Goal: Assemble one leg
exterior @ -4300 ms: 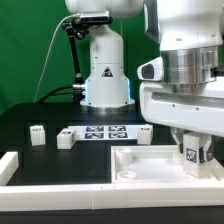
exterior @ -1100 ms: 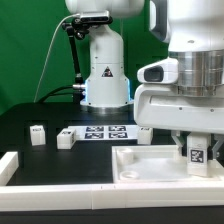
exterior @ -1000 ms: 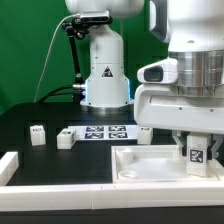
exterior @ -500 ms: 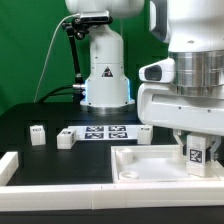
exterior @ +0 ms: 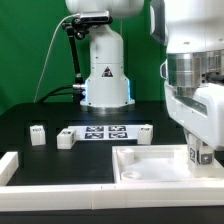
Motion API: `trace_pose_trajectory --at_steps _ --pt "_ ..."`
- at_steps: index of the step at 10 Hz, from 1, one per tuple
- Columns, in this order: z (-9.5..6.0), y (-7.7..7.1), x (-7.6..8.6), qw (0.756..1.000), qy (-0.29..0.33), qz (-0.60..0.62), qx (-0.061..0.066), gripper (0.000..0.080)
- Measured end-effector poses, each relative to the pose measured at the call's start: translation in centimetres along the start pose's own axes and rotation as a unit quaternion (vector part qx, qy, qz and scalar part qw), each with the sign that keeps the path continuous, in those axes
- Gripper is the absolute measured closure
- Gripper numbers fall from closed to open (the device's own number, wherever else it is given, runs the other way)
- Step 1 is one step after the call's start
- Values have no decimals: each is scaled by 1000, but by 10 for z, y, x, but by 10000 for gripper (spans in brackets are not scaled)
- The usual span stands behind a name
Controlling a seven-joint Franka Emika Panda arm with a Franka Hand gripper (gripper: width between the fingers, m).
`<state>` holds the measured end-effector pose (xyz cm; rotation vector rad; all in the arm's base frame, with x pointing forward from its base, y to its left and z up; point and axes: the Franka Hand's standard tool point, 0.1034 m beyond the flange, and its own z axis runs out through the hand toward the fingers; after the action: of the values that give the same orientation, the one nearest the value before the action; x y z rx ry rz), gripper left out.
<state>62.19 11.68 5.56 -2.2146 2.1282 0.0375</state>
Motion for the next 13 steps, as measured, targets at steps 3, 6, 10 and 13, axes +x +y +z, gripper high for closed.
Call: trace_pose_trajectory --at_steps 3,6,10,13 --pt "0 0 1 985 -6 171 1 531" --pt "0 0 1 969 -15 246 3 531" --pt "0 0 0 971 -18 240 6 442" --pt "0 0 0 977 -17 215 6 188"
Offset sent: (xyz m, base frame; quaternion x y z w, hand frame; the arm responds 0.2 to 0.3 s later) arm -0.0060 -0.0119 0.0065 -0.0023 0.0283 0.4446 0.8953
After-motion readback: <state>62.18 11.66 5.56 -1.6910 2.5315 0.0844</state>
